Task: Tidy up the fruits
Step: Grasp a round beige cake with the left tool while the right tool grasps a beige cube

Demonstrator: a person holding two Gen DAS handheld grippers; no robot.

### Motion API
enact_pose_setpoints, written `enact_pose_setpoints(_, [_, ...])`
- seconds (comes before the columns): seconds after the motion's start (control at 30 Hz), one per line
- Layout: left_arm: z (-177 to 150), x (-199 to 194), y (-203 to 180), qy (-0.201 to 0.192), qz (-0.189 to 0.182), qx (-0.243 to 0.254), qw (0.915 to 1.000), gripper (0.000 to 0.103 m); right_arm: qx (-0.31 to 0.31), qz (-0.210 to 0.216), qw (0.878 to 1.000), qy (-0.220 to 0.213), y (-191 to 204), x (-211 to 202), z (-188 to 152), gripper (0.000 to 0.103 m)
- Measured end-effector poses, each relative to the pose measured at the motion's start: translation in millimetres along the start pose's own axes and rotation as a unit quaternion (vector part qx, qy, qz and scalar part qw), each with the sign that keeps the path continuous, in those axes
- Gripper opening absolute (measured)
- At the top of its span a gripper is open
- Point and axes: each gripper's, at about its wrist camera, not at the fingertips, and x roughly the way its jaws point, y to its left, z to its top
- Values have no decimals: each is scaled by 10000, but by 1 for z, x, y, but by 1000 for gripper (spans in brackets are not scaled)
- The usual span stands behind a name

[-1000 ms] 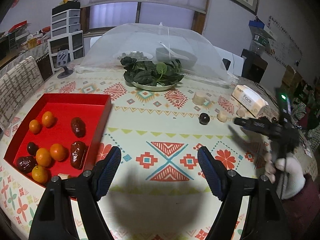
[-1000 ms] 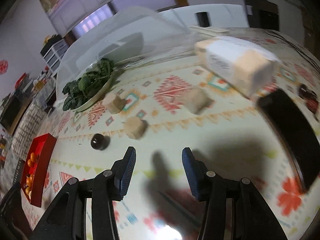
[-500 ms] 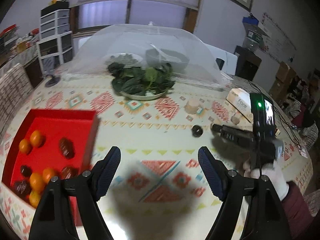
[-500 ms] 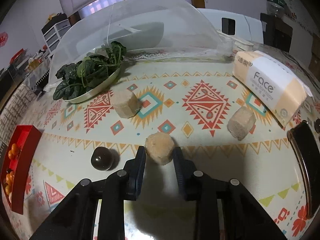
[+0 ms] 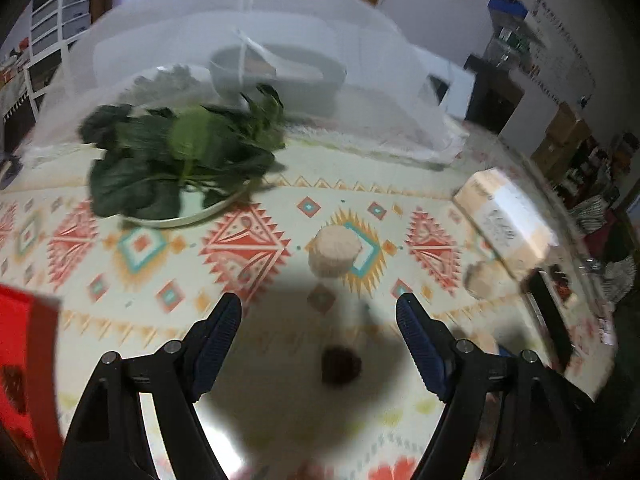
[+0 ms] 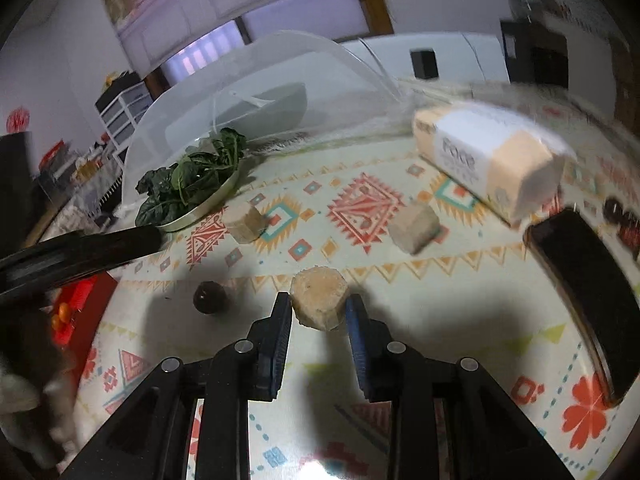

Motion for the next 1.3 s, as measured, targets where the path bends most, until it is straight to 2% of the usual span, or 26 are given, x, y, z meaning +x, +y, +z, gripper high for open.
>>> enact_pose_setpoints(0.2, [19, 42, -18, 12, 391, 363, 9986, 79, 68, 167, 9998, 65, 0, 1, 0, 31])
enact_pose_setpoints(0.43, [16, 69, -34, 56, 788, 944, 9924, 78, 113, 299, 9995, 57, 2, -2, 1, 31])
enact_pose_setpoints(0.47, [16, 69, -34, 31, 792, 945, 9924, 68, 112, 306, 9995, 51, 2, -2, 1, 31])
enact_pose_setpoints(0.5, [15, 69, -33, 37, 775, 943, 9925, 50, 113, 307, 9995, 48, 2, -2, 1, 31])
enact_pose_setpoints(0.53, [15, 68, -32, 19, 675, 919, 9935, 40, 112, 302, 9995, 51, 2, -2, 1, 31])
enact_pose_setpoints(0.57, [15, 67, -32, 29, 700, 920, 9933, 35, 111, 294, 9995, 57, 2, -2, 1, 31])
enact_pose_setpoints(0.6, [14, 66, -33, 18, 720, 929, 9931, 35, 109, 283, 9995, 68, 2, -1, 1, 31])
enact_pose_setpoints(0.87, [7, 33, -20, -219, 453, 721, 9961, 35, 161, 274, 9994, 166, -2, 5, 0, 29])
enact_pose_setpoints(1.07, [-12, -18, 5, -413, 65, 297, 9987, 35, 170, 420, 9989, 129, -3, 9, -1, 29])
enact_pose_setpoints(1.17, [-25, -45, 18, -510, -101, 146, 9985, 35, 107, 523, 9984, 203, 2, 14, 0, 37])
enact_pose_setpoints(1.23, [-35, -64, 27, -599, -186, 56, 9980, 35, 40, 477, 9986, 235, 9, 16, 1, 48])
enact_pose_setpoints(1.3, [-46, -82, 37, -727, -161, -4, 9972, 35, -243, 230, 9991, 275, 24, 22, 2, 50])
